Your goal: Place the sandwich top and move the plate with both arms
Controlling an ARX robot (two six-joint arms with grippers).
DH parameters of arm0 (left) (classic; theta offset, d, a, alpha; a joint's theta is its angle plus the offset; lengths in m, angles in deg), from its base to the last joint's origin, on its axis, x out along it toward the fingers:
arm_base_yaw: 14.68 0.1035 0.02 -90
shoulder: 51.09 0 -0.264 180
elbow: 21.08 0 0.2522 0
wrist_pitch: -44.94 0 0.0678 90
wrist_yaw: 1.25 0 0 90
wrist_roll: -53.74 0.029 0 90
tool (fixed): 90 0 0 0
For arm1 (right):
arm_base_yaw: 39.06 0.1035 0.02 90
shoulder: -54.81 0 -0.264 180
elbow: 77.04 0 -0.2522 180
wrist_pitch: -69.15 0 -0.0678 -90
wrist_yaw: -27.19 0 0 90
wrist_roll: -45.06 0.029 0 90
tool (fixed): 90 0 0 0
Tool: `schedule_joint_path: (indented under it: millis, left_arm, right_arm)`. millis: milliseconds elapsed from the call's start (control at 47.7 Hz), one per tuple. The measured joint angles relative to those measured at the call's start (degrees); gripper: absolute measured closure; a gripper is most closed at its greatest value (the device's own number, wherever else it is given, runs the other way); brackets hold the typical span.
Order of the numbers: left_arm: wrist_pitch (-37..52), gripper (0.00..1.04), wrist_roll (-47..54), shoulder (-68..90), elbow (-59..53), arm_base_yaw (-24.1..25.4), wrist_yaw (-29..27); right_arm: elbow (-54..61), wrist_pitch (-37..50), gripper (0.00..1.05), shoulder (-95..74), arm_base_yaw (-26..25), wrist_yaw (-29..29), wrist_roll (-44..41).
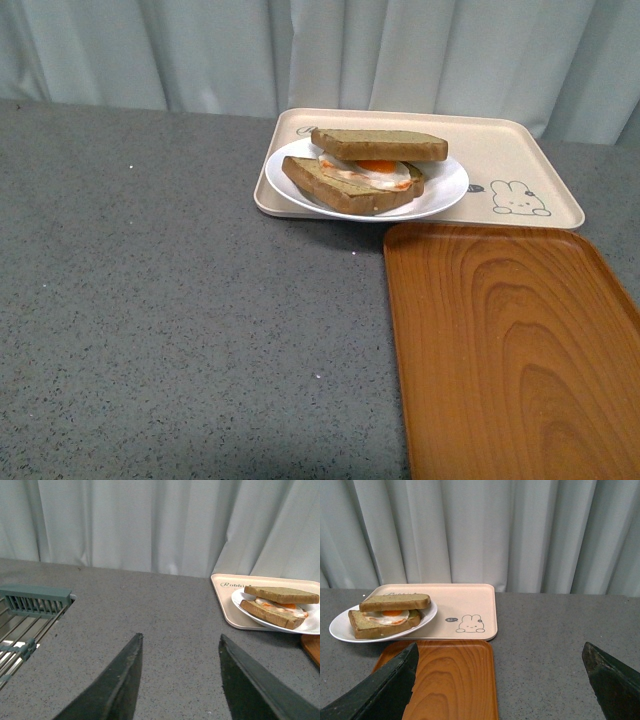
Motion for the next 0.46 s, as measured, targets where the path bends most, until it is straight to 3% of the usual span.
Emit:
schedule_joint_path:
  millis: [63,210,315,461]
  left_arm:
    - [0.00,0.50,-0.02,0.00,0.00,0.00,0.00]
    - [0.00,0.20,0.00,0.00,0.00,0.00,0.00]
    - [0.00,0.05,0.04,0.00,0.00,0.00,0.00]
    - [0.00,0.06,0.07,0.00,0.00,0.00,0.00]
  right_arm:
    - [0.00,0.00,0.09,0.00,0.00,0.00,0.00]
    - [0.00,0.00,0.09,0.00,0.00,0.02,0.00]
    - [0.00,0.00,0.09,0.00,0.00,0.00,0.00]
    - [0.00,0.00,0.09,0.00,0.00,0.00,0.00]
